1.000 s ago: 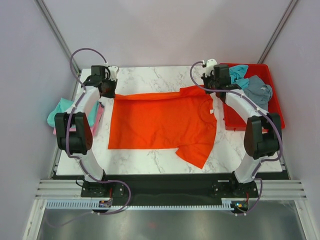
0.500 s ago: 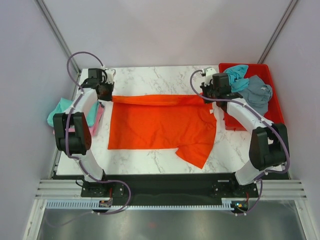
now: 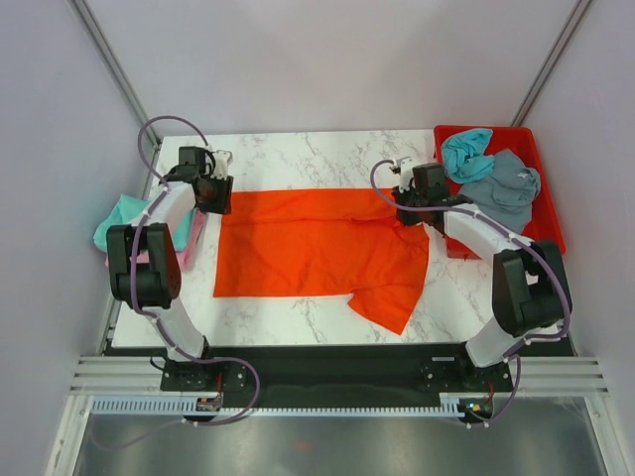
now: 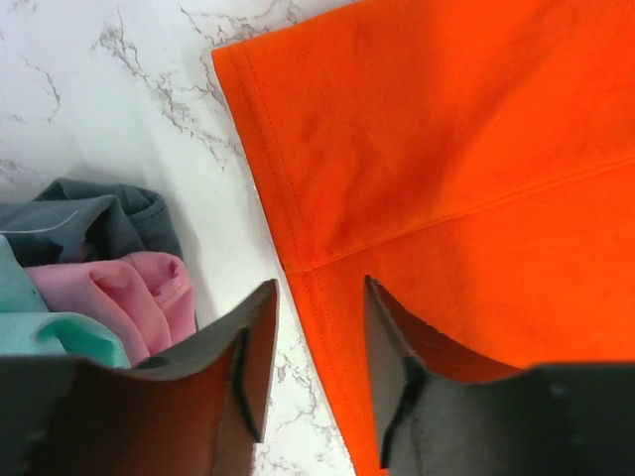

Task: Fold and stack the t-shirts
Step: Fold the tshirt

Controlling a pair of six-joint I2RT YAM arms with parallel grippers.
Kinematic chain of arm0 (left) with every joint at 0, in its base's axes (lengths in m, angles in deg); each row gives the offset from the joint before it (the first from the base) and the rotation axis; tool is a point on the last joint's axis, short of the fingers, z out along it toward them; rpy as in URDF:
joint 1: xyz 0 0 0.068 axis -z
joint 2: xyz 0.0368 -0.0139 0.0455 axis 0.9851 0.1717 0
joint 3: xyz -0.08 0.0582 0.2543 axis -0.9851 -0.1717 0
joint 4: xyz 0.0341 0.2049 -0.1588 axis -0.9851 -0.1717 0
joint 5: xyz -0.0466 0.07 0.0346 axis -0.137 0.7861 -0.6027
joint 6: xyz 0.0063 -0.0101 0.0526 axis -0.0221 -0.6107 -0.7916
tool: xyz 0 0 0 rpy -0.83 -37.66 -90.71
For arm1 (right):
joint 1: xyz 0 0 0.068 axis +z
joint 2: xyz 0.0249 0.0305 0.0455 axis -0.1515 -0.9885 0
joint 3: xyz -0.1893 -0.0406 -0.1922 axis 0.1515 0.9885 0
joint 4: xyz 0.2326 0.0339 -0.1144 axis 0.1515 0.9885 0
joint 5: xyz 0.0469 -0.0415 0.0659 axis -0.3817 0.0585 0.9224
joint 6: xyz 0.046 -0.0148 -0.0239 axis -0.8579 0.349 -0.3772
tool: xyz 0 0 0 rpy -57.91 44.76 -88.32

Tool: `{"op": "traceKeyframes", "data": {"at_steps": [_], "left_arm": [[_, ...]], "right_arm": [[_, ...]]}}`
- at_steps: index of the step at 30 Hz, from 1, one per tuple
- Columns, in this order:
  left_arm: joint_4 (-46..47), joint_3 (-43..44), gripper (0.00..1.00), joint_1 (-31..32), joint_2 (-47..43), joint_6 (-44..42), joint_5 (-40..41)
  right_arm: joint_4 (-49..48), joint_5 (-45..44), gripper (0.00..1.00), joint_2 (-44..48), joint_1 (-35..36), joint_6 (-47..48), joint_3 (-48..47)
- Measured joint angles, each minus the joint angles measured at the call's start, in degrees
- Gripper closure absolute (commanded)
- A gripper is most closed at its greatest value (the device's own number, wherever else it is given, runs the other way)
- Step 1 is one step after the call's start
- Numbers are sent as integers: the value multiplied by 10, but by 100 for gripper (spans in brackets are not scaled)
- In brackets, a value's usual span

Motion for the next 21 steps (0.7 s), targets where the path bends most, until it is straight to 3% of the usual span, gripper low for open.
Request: {"op": "traceKeyframes", "data": {"at_steps": [2, 7, 12, 21], "left_arm": [[-3, 0, 45, 0, -3, 2, 0], [-4, 2, 41, -1, -18, 3, 1], [-16, 55, 42, -2, 4, 7, 2], [-20, 175, 42, -5, 128, 26, 1]], "right_arm": [[4, -1, 50, -11, 0, 3, -12], [12, -5, 41, -39, -1, -1, -70], [7, -7, 41, -79, -15, -27, -137], [9, -10, 41, -210, -56, -51, -179]]}}
